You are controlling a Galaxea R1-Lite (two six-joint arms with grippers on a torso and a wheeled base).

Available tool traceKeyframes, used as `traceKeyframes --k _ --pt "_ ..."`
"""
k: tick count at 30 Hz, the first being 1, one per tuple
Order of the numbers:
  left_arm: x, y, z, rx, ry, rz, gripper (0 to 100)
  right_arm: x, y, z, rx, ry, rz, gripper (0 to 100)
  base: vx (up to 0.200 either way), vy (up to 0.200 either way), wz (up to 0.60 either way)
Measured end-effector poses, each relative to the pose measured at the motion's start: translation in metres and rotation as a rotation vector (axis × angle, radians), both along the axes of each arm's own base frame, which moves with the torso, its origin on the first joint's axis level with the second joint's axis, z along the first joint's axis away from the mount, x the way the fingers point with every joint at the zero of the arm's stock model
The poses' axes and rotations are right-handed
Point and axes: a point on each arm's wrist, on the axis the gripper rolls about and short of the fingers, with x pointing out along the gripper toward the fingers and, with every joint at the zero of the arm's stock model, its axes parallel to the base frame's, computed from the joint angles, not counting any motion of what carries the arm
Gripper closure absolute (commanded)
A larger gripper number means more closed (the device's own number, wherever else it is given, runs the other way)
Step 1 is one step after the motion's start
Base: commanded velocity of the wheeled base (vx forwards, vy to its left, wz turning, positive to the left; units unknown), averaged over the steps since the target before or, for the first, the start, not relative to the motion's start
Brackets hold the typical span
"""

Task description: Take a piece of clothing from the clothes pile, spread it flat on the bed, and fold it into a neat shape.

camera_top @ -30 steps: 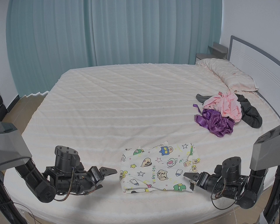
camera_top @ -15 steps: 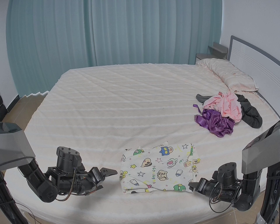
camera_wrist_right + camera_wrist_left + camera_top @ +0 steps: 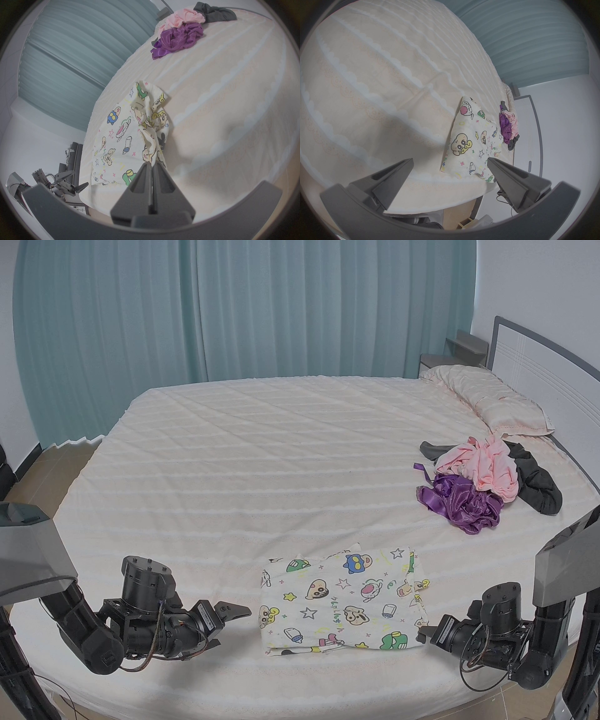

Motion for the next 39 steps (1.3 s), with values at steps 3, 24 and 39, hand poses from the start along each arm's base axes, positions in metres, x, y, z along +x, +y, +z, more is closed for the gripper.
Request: traceKeyframes --k 3,24,39 --pt "0.0 0.0 0.0 0.0 0.001 0.0 0 0.001 -0.003 0.003 -0.013 -0.018 -0.001 100 0.0 0.0 0.0" --pt "0.0 0.001 -0.001 0.001 0.005 0.005 0 0.009 -0.021 0.017 -0.038 -0.092 -0.054 0 0.0 0.0 0.0" --pt "0.0 0.002 -0.001 0.002 0.008 0.009 0 0.082 -0.004 0.042 -0.061 -0.126 -0.046 0 0.0 0.0 0.0"
